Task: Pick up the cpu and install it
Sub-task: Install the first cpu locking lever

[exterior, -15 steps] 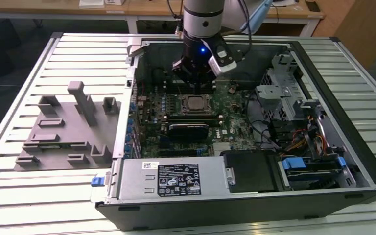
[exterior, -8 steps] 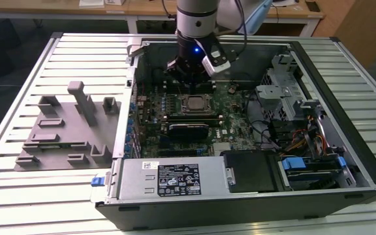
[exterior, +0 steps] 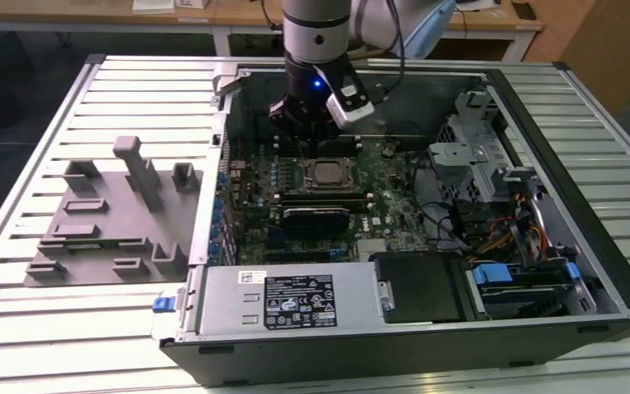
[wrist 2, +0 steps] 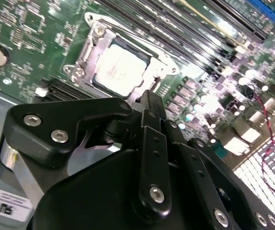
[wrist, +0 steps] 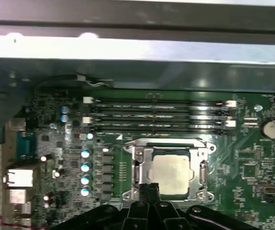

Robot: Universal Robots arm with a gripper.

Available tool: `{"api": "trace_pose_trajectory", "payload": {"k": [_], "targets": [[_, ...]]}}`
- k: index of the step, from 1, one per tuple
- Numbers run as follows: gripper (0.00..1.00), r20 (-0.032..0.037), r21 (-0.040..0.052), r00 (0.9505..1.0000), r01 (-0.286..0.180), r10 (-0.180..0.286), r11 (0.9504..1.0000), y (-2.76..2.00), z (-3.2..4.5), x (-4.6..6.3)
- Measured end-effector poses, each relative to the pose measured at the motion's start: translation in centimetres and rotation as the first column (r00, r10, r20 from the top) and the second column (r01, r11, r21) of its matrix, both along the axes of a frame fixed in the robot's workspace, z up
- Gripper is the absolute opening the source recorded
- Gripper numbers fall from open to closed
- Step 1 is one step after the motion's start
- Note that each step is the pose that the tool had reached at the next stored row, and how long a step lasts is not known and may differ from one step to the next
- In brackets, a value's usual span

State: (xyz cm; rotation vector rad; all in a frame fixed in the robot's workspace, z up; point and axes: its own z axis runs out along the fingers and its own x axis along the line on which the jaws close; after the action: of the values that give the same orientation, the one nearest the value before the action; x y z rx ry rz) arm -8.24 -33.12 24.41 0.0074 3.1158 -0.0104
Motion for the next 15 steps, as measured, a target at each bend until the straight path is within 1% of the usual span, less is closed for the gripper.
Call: {"api": "trace_pose_trajectory", "payload": {"k": [10,15], "targets": [[0.11,0.0009,0.0,1.0,0.0,0.0,1.0,0.0,0.0,-2.1],[0.11,0.0008,0.0008,1.0,0.0,0.0,1.0,0.0,0.0,-2.8]]}}
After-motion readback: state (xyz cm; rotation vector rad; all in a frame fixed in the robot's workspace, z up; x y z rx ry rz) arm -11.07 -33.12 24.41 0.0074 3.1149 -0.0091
